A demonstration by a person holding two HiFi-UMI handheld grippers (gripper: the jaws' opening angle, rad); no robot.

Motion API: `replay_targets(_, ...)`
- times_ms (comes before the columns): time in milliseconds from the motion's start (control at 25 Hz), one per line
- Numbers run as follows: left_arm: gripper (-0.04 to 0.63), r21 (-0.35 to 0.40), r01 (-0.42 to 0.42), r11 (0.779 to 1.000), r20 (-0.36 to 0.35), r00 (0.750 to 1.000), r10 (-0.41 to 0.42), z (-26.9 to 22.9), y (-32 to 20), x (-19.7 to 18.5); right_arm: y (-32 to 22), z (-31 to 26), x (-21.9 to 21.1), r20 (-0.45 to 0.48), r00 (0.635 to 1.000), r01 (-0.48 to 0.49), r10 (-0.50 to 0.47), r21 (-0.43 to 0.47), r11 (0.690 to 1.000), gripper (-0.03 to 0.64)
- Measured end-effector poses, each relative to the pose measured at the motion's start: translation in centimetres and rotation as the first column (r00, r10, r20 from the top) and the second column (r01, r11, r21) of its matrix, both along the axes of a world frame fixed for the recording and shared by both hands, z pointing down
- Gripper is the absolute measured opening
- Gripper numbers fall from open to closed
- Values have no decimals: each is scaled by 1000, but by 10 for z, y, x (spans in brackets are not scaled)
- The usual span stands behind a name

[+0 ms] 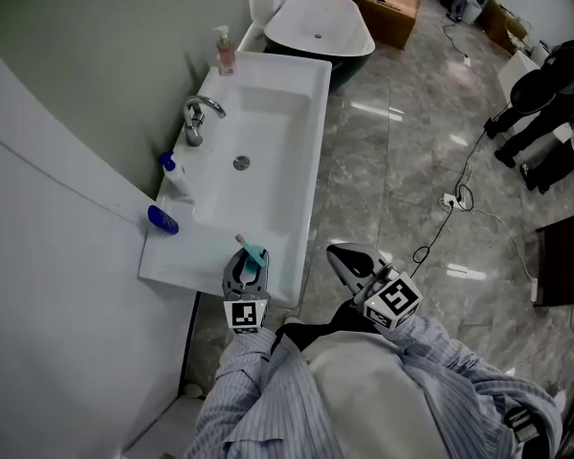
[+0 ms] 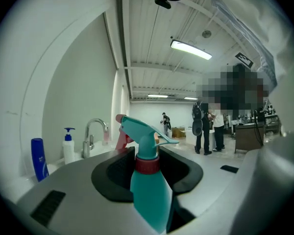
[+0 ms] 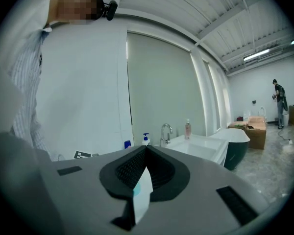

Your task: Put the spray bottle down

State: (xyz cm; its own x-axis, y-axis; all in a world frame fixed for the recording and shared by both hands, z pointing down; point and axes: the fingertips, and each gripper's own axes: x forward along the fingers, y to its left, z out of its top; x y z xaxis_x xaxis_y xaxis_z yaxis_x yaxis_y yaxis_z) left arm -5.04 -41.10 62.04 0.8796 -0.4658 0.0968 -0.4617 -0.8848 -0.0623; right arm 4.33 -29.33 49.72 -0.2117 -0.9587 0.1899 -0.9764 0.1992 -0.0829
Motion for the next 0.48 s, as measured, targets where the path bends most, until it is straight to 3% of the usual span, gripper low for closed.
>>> replay_targets(480, 147, -67, -105, 992, 29, 994, 107, 48, 3, 24, 18, 3, 13, -22, 992, -124, 124, -27, 992, 15)
